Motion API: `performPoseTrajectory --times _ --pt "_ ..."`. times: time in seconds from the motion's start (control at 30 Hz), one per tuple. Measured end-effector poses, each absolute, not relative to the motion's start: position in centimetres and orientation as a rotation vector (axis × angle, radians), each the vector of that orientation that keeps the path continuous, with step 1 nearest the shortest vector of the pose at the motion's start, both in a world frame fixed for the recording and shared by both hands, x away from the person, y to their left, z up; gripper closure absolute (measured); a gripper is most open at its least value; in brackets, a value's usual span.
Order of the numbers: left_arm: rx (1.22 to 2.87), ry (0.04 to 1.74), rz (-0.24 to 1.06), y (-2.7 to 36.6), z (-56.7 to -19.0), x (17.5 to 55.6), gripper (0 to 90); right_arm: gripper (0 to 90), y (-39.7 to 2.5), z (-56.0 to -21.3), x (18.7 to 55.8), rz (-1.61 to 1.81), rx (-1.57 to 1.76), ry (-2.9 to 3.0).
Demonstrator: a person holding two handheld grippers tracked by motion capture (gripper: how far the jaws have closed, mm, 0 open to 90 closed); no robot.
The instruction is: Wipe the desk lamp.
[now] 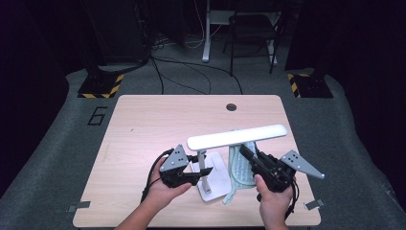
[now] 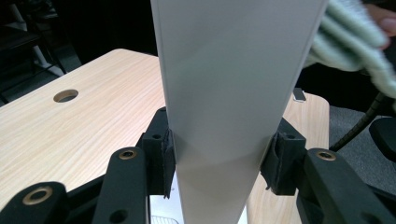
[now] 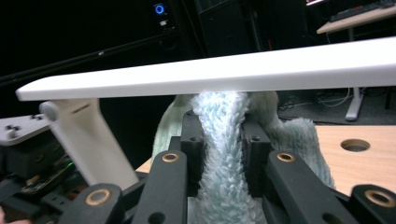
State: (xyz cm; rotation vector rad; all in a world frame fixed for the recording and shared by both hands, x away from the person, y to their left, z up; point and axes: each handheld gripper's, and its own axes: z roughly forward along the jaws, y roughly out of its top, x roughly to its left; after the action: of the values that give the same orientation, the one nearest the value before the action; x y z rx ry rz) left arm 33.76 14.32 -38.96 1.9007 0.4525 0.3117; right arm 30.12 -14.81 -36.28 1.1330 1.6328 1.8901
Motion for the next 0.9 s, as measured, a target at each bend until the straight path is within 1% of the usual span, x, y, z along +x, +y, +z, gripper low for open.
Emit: performPoseTrajectory --times 0.5,0.9 --pt "1.9 0.455 0.327 14.2 -39.0 33.7 52.6 75.7 -9.9 -35.1 28.6 1.919 0.907 1.792" --pt "1.909 0.456 0.33 14.3 -38.9 33.8 52.6 75.9 -9.0 -34.8 28.5 1.907 0.807 1.844"
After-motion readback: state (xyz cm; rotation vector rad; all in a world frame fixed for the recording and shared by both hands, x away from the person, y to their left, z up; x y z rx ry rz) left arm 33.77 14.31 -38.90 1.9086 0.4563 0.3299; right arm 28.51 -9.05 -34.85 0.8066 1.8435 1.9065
